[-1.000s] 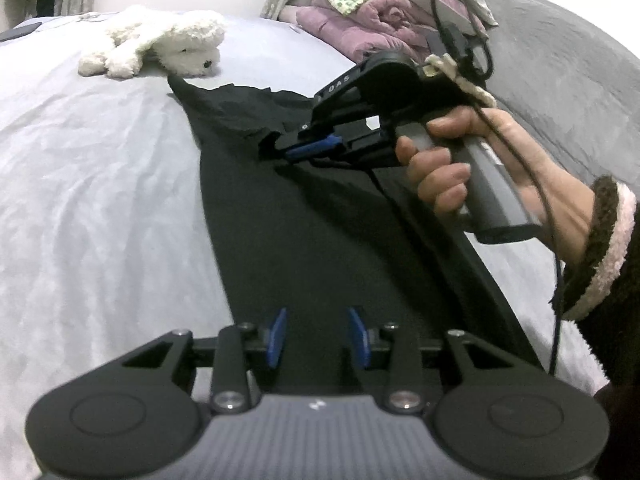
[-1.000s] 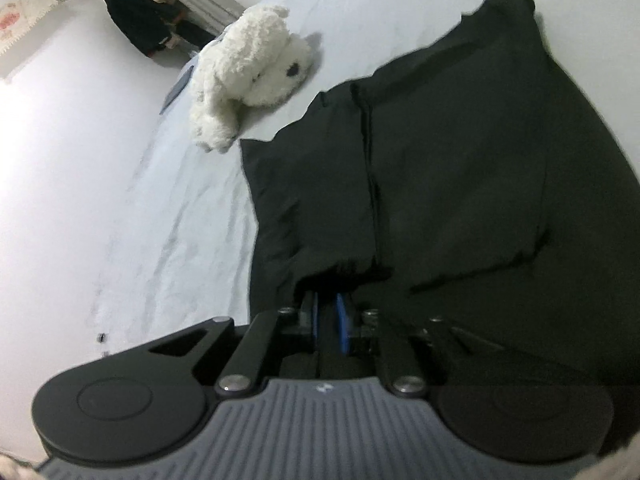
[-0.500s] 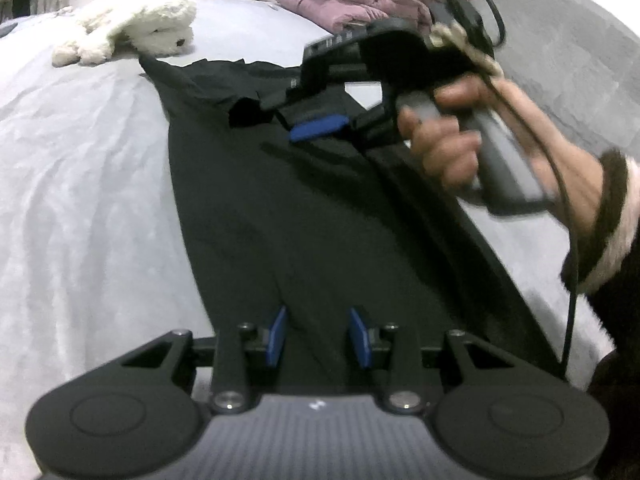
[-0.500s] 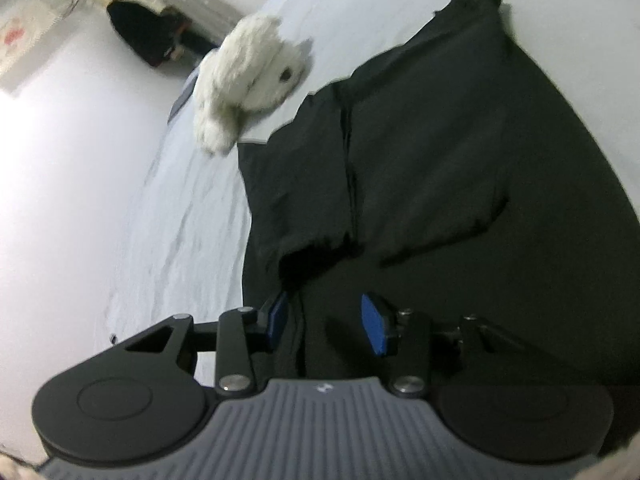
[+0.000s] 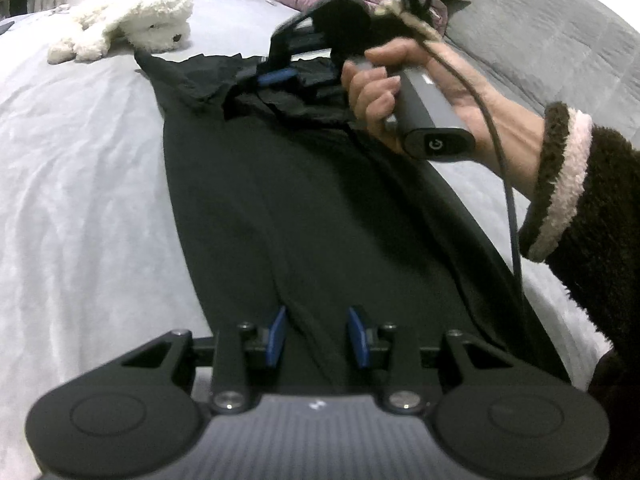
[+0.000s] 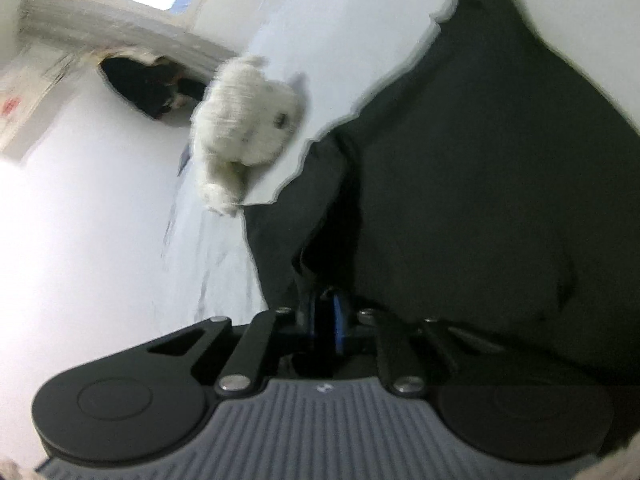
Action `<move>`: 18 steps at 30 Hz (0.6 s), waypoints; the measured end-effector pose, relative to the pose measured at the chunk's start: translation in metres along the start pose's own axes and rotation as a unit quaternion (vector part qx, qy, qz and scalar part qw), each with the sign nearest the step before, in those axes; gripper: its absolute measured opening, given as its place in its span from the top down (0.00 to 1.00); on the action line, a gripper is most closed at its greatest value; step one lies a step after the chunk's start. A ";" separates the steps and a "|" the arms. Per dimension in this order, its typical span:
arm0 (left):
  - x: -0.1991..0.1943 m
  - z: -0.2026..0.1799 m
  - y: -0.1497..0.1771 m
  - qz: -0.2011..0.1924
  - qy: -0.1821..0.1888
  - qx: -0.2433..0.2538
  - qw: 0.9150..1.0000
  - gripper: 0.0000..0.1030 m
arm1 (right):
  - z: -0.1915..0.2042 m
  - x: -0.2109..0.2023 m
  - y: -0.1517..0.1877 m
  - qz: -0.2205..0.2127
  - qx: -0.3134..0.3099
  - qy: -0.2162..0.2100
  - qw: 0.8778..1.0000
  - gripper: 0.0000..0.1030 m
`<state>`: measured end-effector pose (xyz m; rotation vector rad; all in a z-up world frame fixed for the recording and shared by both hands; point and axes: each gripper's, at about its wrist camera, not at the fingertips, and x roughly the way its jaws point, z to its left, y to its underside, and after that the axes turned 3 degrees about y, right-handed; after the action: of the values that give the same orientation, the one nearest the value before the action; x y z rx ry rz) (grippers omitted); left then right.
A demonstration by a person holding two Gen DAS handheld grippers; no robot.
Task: Fold clothes
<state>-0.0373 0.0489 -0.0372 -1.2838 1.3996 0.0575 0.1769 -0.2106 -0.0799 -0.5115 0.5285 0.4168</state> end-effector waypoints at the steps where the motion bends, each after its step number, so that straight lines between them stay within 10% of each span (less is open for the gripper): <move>1: 0.000 0.001 0.000 0.002 0.003 -0.001 1.000 0.67 | 0.007 -0.006 0.000 -0.009 -0.023 -0.001 1.000 0.90; 9: -0.002 0.000 0.001 0.018 0.029 0.000 0.999 0.67 | 0.017 -0.014 0.007 -0.003 -0.148 0.101 0.984 0.90; 16: -0.003 0.006 0.000 0.021 0.043 -0.016 0.999 0.67 | 0.003 -0.020 -0.005 0.024 -0.124 0.057 0.990 0.80; 18: -0.004 0.008 -0.001 0.016 0.045 -0.021 0.999 0.67 | 0.004 -0.019 -0.013 0.012 -0.116 0.050 0.992 0.61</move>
<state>-0.0328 0.0564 -0.0361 -1.3129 1.5029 0.0523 0.1699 -0.2236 -0.0619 -0.7531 0.5856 0.4804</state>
